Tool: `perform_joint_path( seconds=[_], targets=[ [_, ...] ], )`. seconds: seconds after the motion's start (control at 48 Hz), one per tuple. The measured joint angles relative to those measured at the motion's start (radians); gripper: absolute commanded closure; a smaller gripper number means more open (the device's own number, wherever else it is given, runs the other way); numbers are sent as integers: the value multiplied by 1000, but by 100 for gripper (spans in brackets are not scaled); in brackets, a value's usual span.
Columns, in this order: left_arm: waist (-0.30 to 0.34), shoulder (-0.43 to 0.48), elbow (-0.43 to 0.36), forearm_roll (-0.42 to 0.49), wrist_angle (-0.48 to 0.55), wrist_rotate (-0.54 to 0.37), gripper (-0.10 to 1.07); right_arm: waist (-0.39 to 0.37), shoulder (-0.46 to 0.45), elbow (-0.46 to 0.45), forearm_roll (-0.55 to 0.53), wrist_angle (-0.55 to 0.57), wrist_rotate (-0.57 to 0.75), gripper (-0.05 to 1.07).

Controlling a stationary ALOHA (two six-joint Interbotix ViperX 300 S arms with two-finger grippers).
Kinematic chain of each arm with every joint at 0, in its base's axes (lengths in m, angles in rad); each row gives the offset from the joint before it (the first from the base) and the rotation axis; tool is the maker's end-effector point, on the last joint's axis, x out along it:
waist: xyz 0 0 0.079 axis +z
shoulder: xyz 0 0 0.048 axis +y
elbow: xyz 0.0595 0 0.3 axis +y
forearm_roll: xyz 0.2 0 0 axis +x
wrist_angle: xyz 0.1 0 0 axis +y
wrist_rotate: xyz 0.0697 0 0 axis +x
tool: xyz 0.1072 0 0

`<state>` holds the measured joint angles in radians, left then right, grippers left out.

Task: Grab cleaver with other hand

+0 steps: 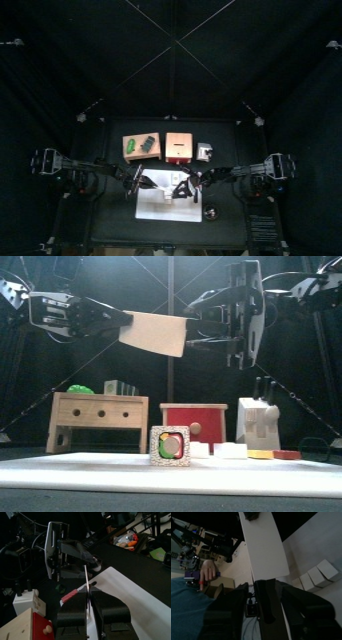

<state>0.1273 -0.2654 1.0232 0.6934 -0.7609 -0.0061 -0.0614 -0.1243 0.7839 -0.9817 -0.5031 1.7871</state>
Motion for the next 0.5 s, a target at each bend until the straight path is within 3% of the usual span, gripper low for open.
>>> perform_joint_path(
  seconds=[0.25,0.5],
  targets=[
    [0,-2,18,-46,2,-2,54,3,-86,31,-9,173,-9,6],
    [-5,-2,46,-179,2,-11,54,25,-150,37,-29,399,-11,6]
  ],
)
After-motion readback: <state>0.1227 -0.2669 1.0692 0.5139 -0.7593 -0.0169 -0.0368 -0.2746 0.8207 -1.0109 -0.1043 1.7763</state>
